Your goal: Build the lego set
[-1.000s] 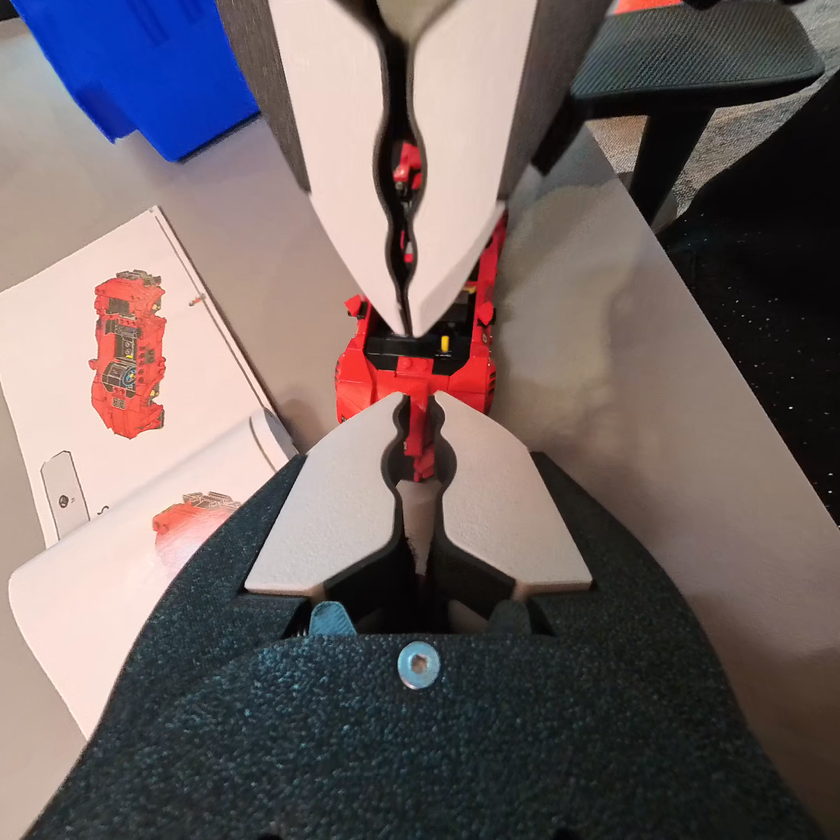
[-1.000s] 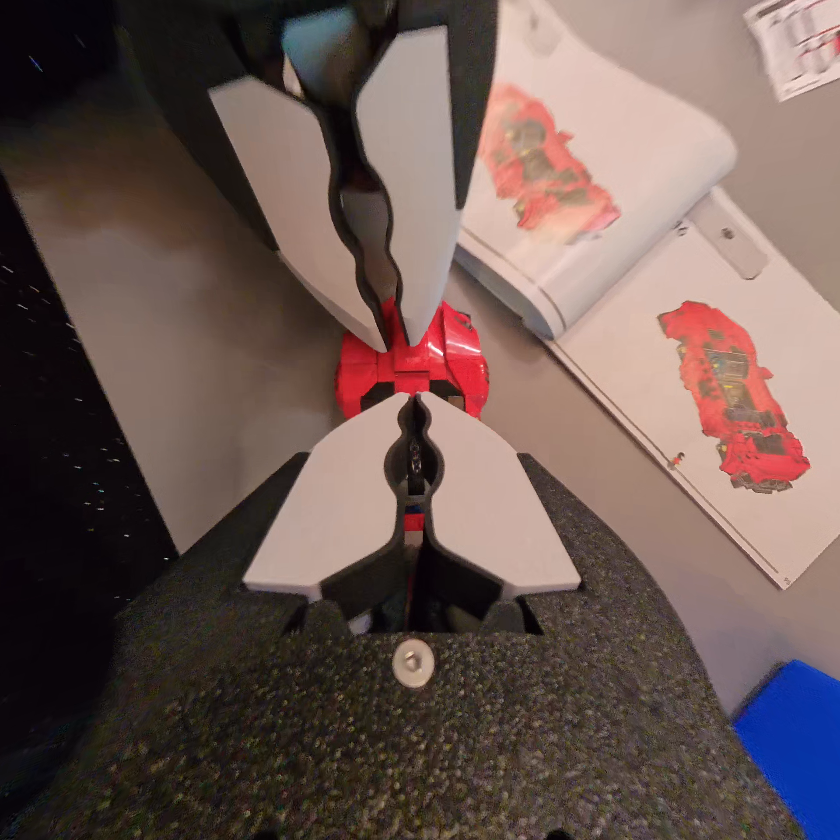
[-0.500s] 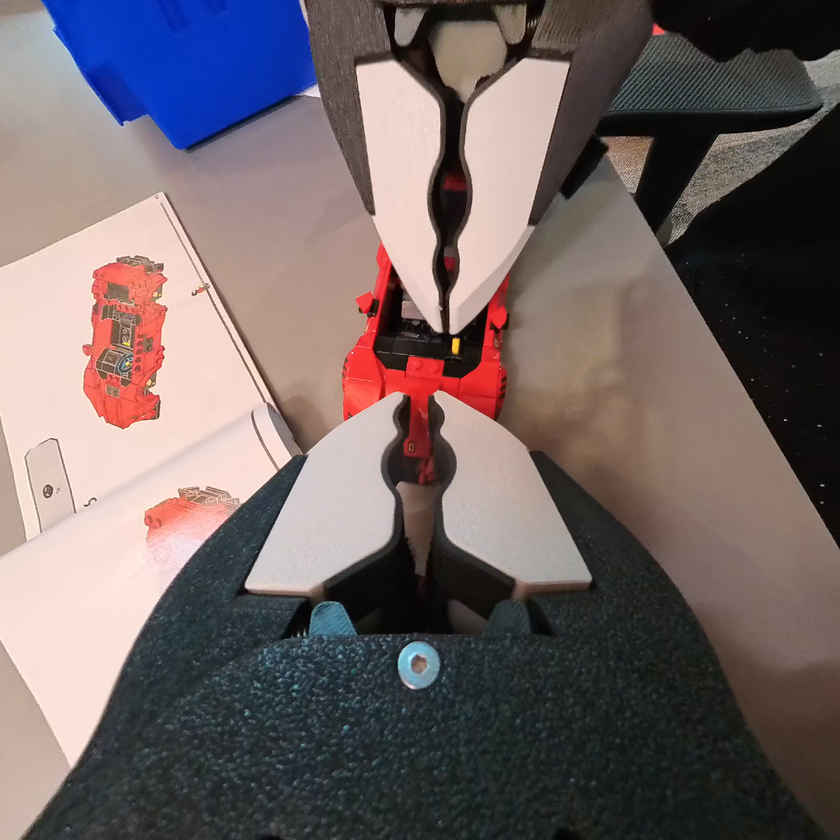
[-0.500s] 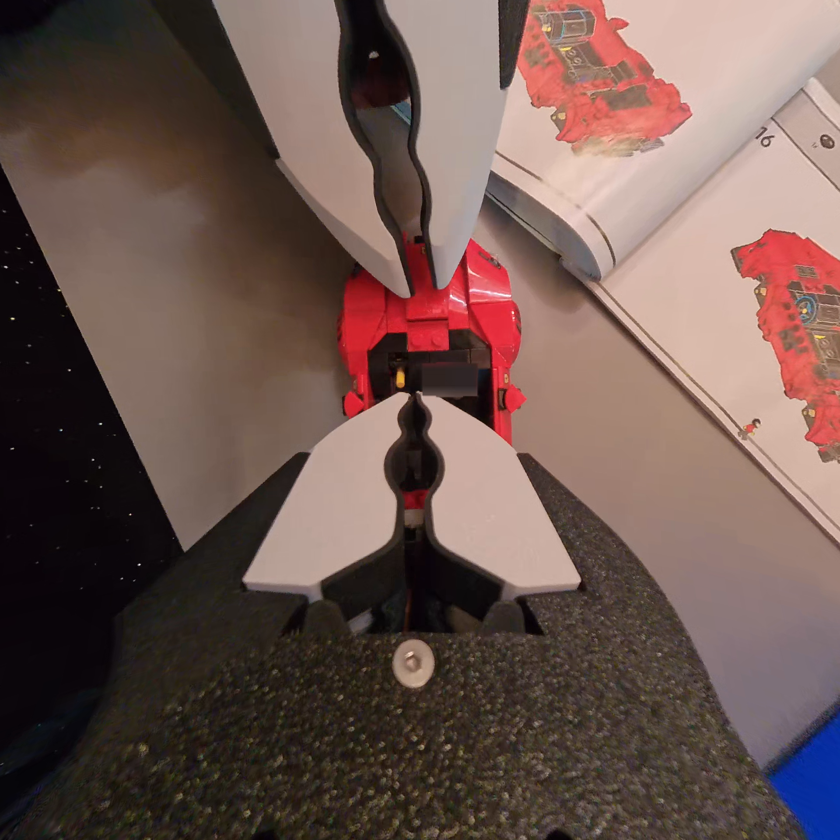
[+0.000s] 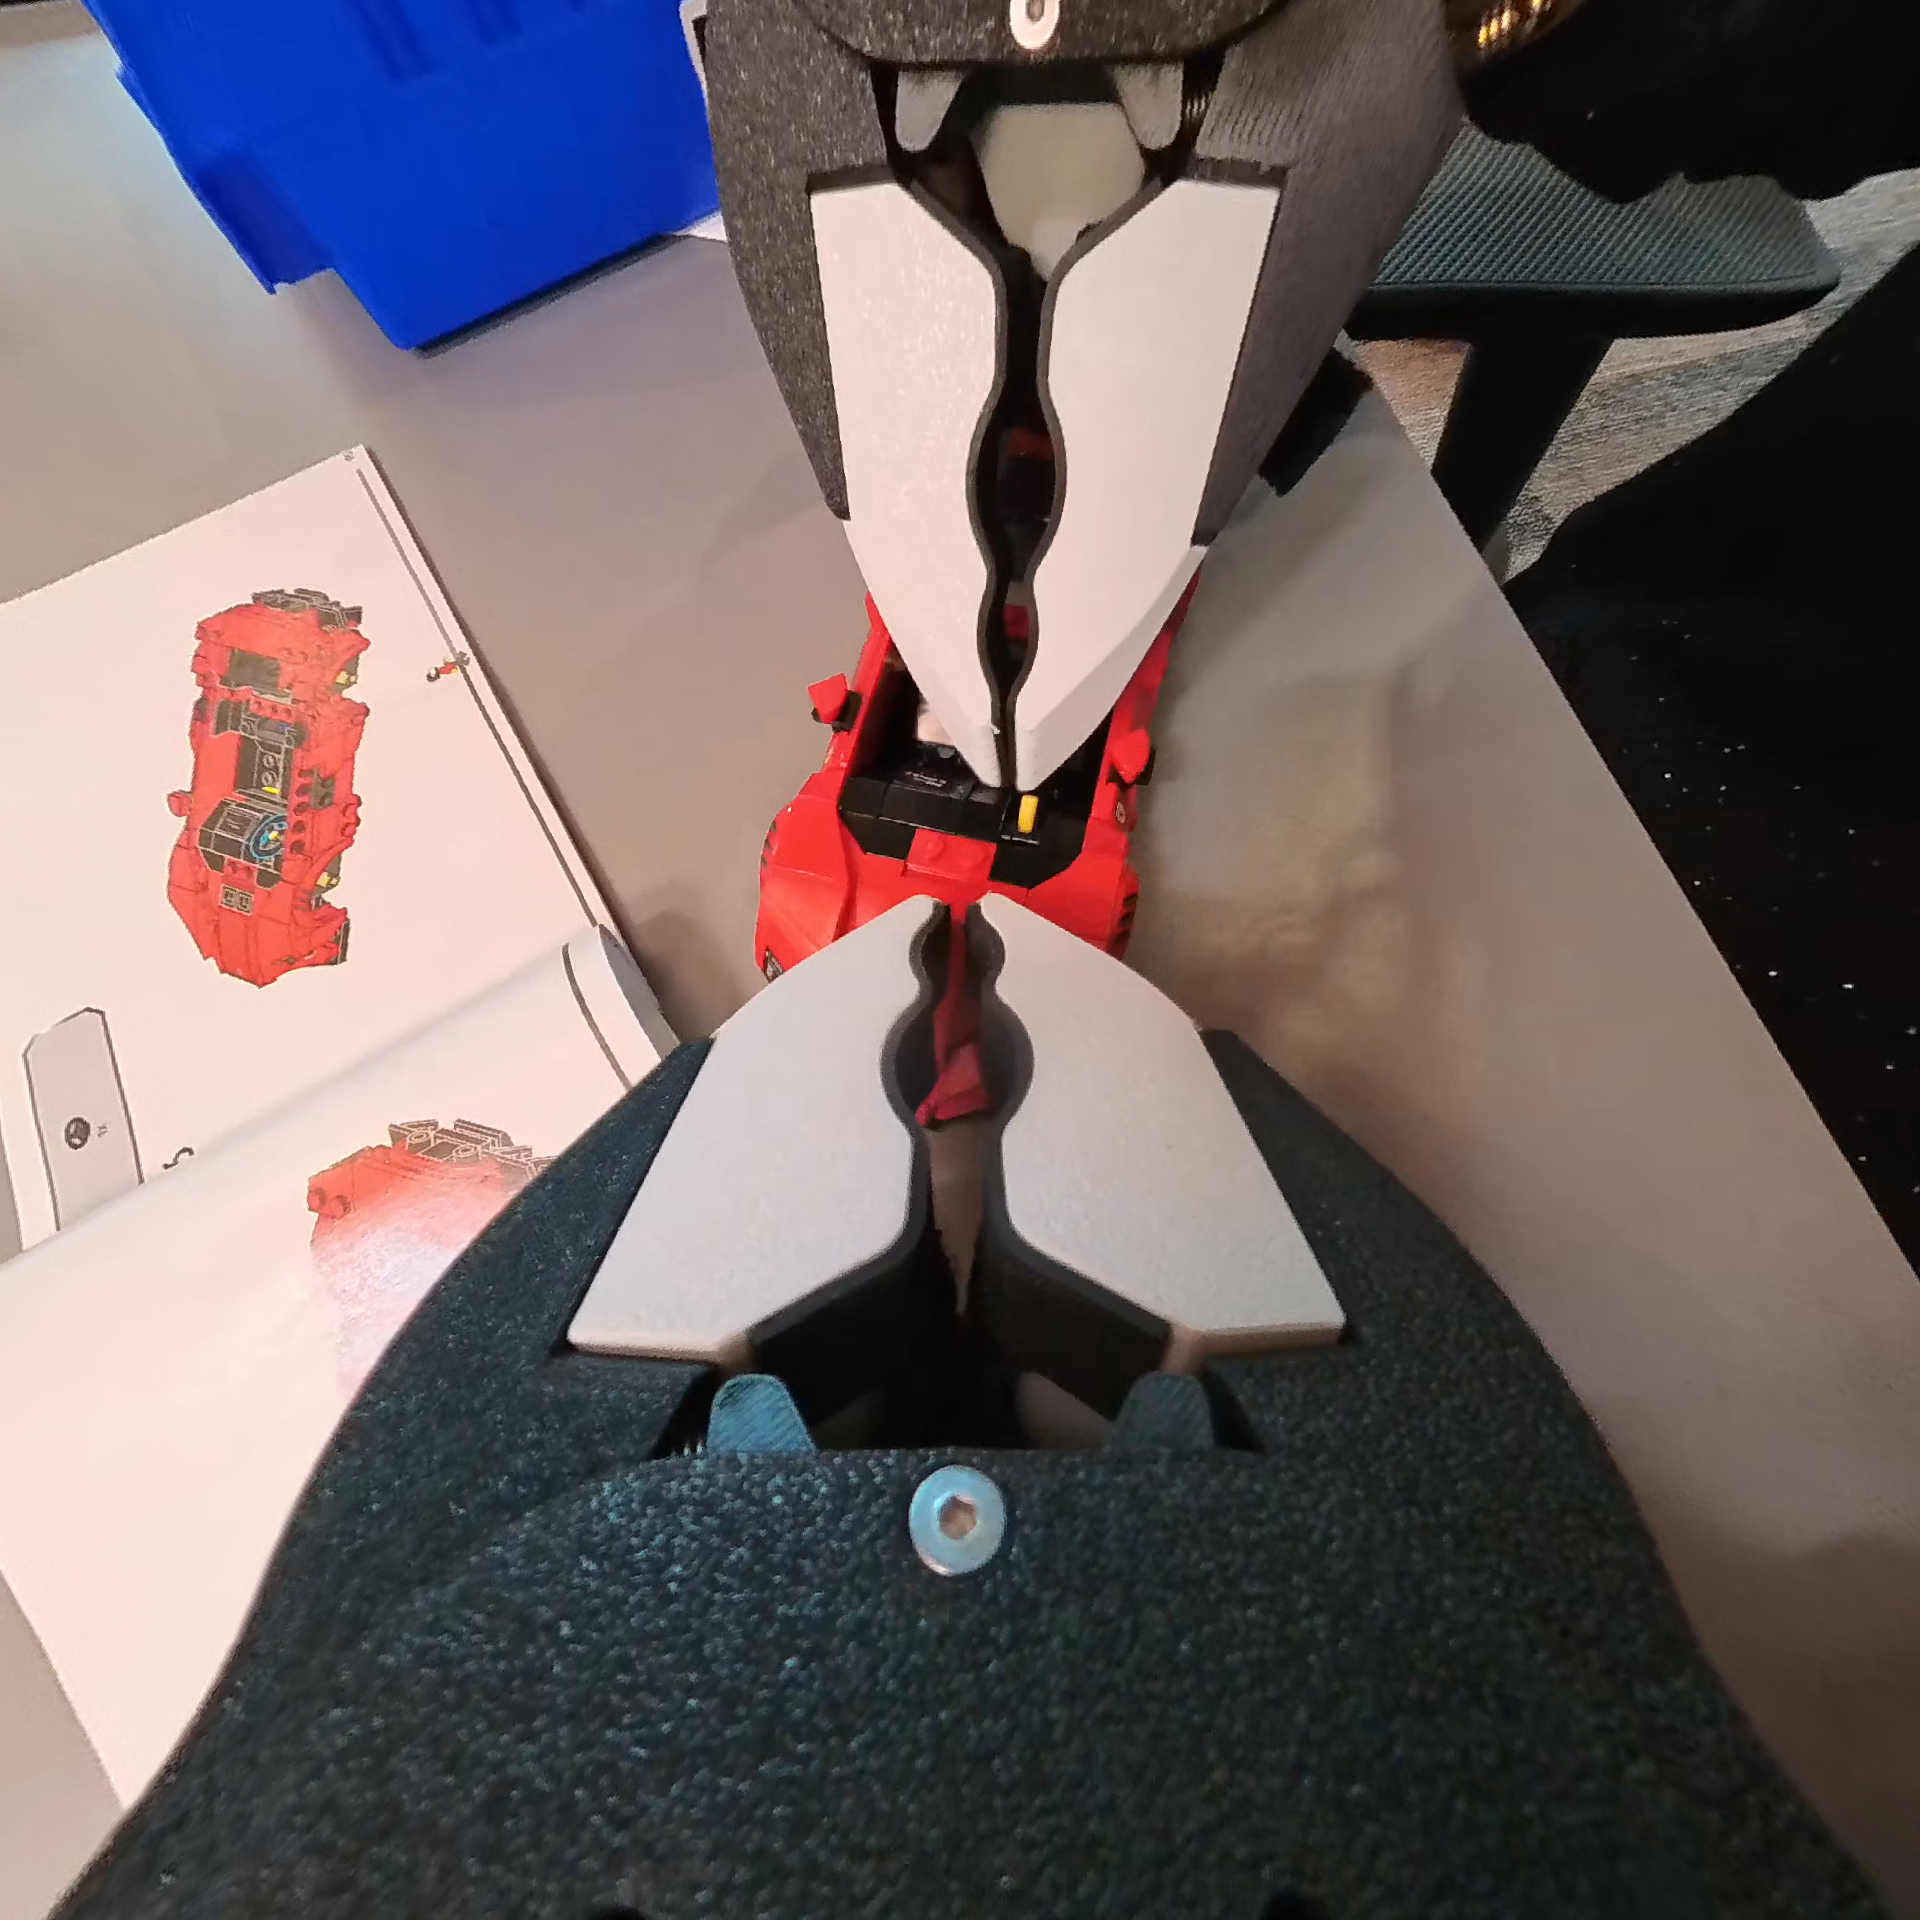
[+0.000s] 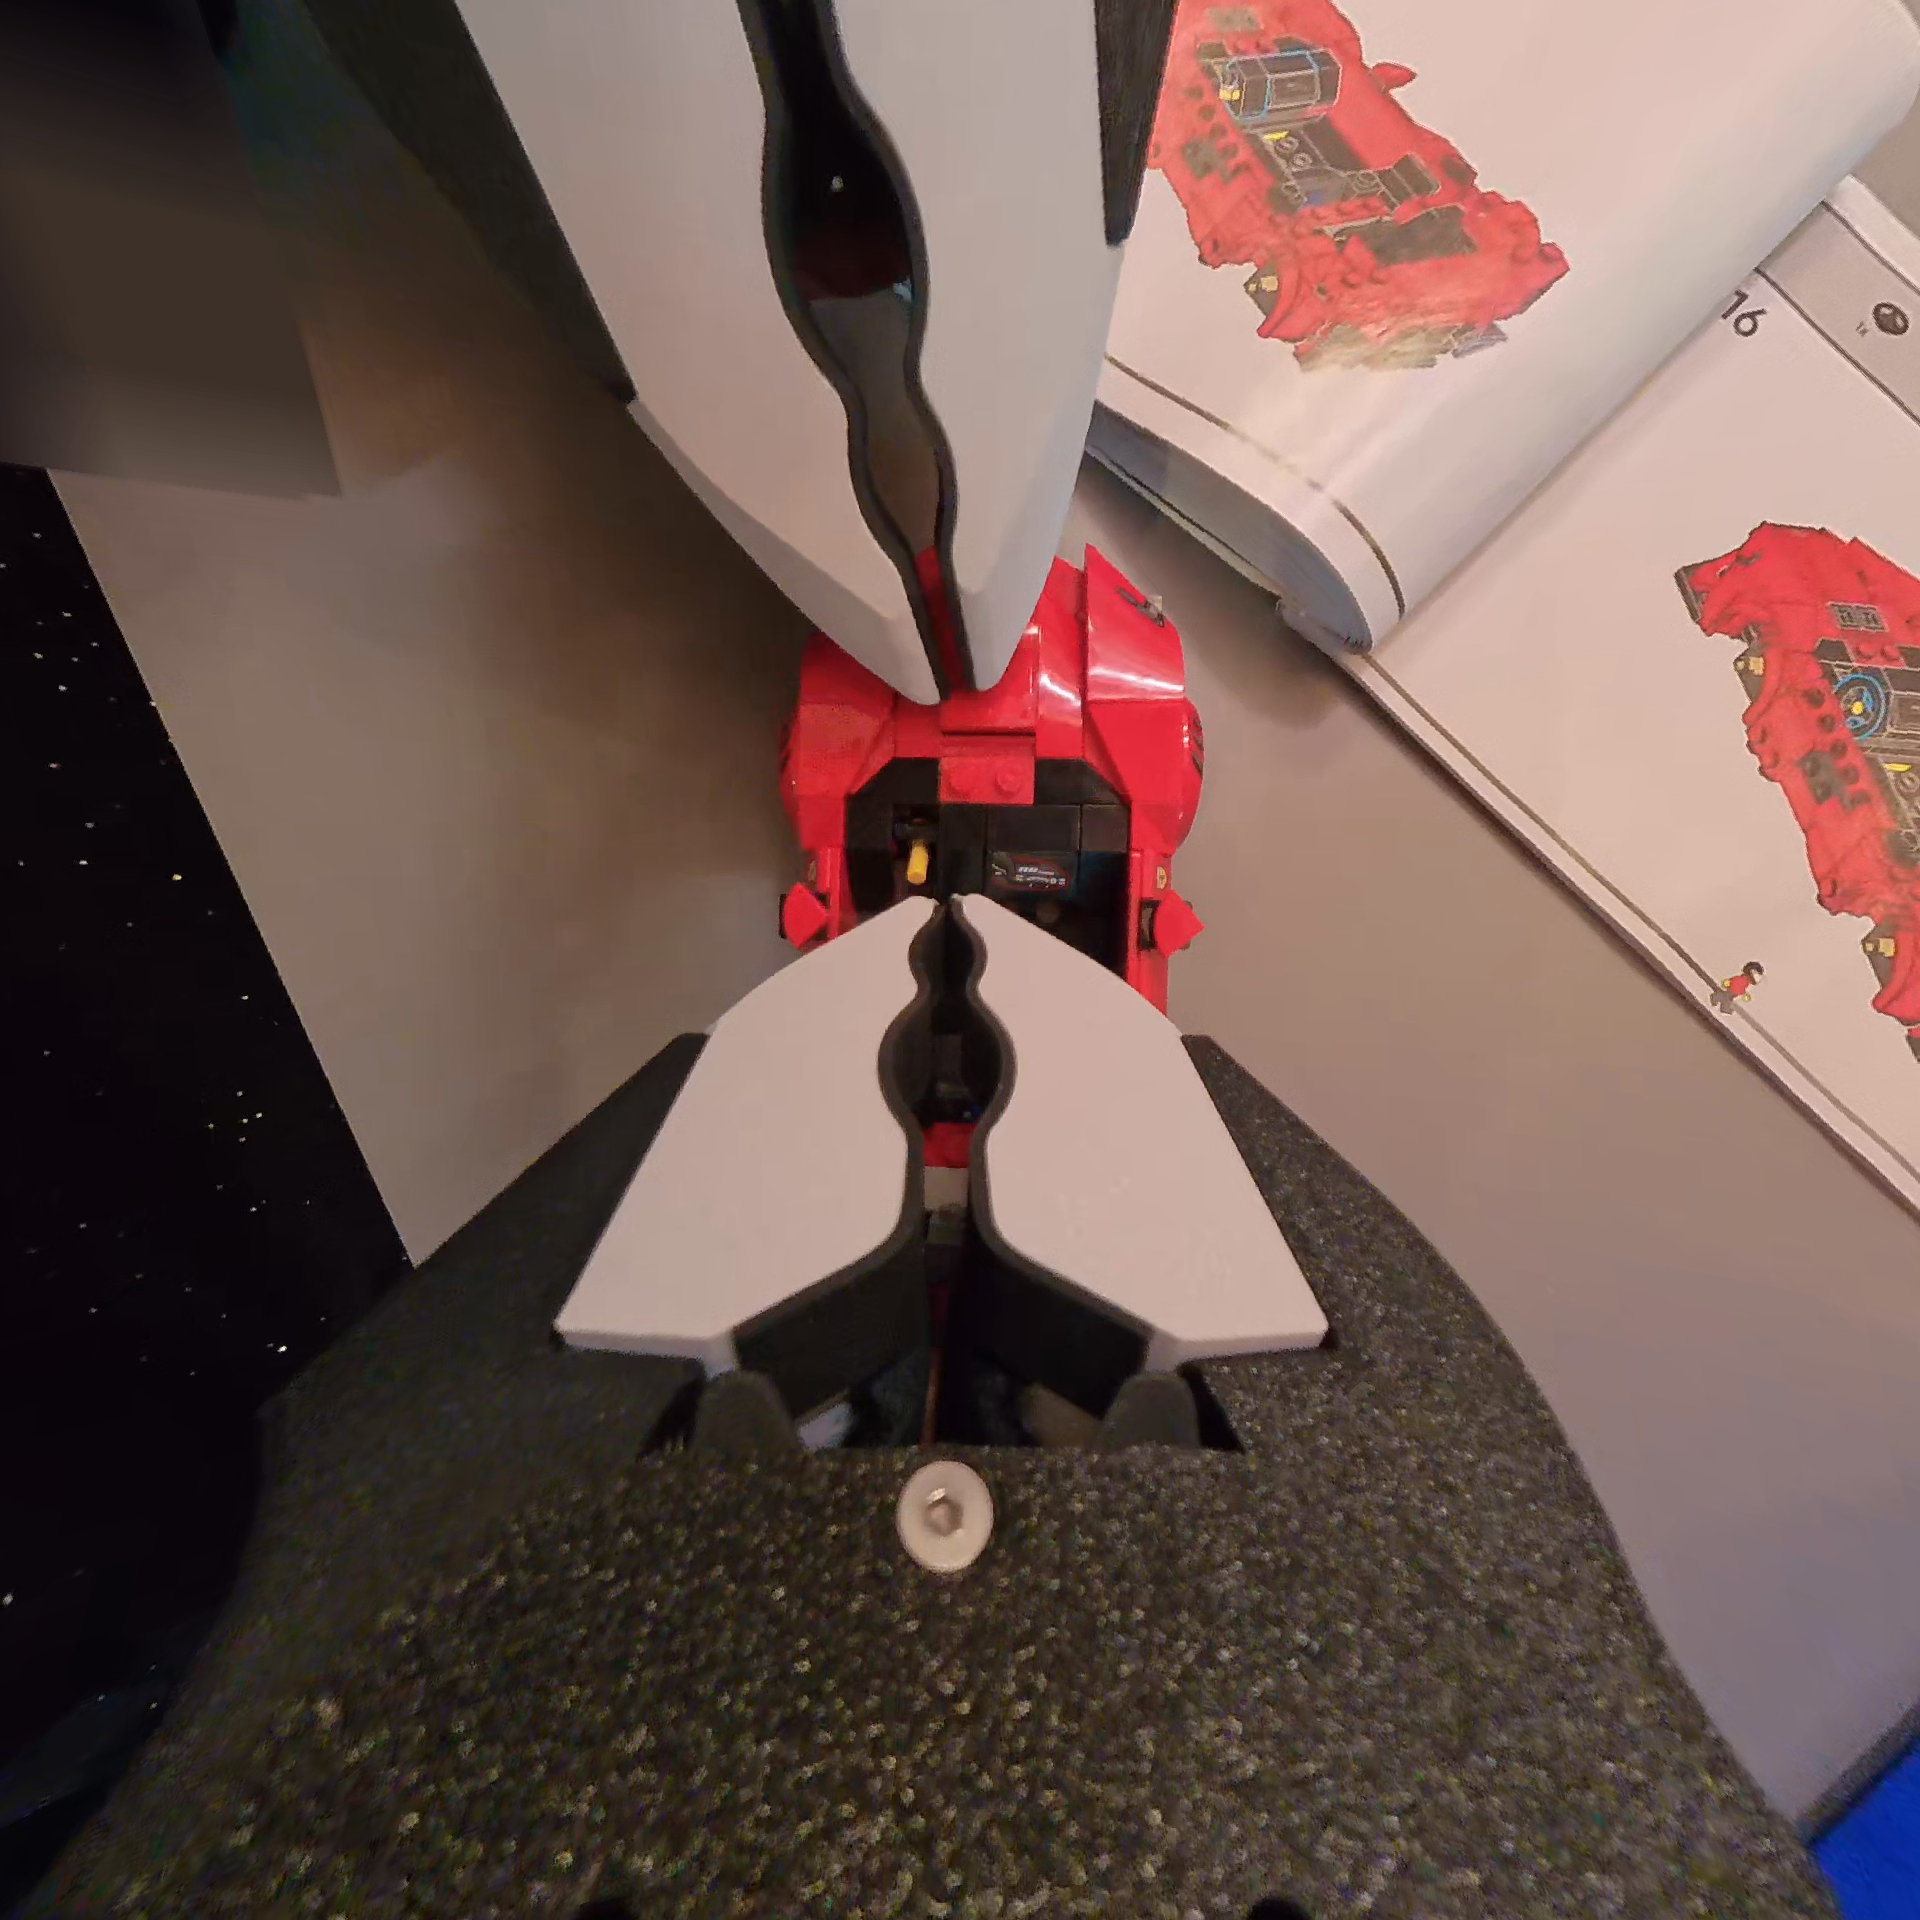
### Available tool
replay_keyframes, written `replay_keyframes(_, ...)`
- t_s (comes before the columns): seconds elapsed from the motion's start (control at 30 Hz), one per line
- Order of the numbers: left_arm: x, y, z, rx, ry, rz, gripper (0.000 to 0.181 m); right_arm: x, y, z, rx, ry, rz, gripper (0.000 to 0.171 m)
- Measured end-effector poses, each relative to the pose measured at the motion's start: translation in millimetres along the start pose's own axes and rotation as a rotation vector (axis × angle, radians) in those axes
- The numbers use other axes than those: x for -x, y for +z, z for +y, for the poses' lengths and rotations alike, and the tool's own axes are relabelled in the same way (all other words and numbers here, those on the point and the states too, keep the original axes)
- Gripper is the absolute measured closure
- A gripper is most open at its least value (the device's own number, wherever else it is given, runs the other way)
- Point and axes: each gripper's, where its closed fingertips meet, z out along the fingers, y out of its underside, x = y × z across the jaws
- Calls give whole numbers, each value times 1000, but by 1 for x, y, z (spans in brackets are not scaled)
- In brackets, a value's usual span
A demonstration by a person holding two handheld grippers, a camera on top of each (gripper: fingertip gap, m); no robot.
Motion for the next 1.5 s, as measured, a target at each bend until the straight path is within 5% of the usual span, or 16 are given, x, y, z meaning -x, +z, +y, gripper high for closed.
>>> replay_keyframes(0.27,6,-15,0,8,-7,-45,167,-9,-27,-5,-101,15,48,171)
replay_keyframes(0.33,11,-27,-3,-11,-30,-90,162,-14,-37,-5,-138,30,56,117)
replay_keyframes(0.53,7,-58,4,-50,-224,-224,137,-9,-37,13,-72,-10,63,73)
replay_keyframes(0.7,-11,-65,15,-93,-410,-271,110,-2,-15,15,27,-47,91,81)
replay_keyframes(0.9,-14,-76,37,-33,-471,-433,102,-7,-10,21,115,-20,152,98)
replay_keyframes(1.07,0,-93,52,11,-517,-571,114,-6,-18,29,158,39,149,97)
replay_keyframes(1.27,24,-122,66,8,-592,-697,124,-12,-44,-15,-50,71,67,91)
replay_keyframes(1.4,35,-109,53,-20,-530,-617,149,-53,-47,-35,-159,89,119,115)
replay_keyframes(1.5,50,-92,55,132,-385,-582,168,-85,-34,-41,-186,147,119,135)
